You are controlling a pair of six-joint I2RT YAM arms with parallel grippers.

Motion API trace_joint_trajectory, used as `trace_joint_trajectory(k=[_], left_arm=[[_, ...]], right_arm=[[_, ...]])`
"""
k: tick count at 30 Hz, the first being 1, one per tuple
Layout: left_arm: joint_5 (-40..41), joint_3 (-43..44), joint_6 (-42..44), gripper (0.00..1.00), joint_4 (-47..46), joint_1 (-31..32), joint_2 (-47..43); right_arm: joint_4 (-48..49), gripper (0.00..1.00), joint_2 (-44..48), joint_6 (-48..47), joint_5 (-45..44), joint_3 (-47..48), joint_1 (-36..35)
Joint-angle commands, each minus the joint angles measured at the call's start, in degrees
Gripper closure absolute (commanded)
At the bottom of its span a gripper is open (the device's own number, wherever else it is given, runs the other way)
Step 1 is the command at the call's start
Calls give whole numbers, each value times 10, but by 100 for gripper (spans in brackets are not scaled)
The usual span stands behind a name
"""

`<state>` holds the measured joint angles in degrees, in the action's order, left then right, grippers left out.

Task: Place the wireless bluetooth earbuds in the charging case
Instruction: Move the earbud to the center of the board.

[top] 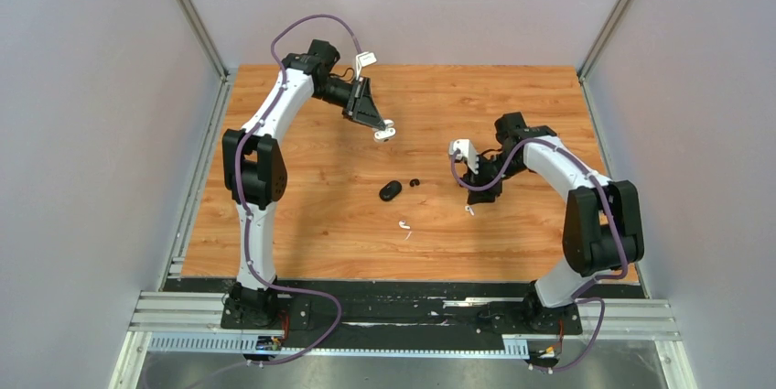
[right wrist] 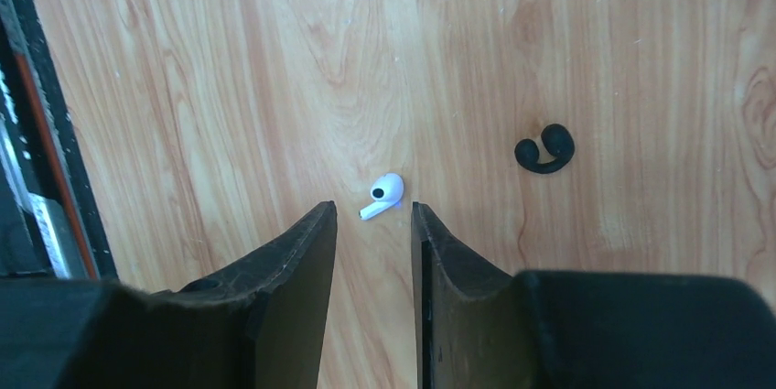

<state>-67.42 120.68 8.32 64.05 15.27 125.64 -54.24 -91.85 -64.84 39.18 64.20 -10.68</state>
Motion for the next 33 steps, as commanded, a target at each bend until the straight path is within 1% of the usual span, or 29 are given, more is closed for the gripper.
trace_joint_trajectory(k=[1, 12, 19, 29, 33], left_arm=[[-11, 2, 18, 100, 12, -1, -36], [-2, -7, 17, 100, 10, -1, -40], [-1, -13, 16, 100, 6, -1, -42], [-2, -16, 16, 100, 5, -1, -39], [-4, -18, 18, 100, 5, -1, -39]], right_arm=[[-9, 66, -24, -81, -31, -3, 4], [9, 66, -87, -85, -37, 14, 0], [15, 78, -101, -77, -36, 18, -13], [32, 86, -108, -37, -40, 18, -46], [58, 89, -104, 0, -63, 17, -71]])
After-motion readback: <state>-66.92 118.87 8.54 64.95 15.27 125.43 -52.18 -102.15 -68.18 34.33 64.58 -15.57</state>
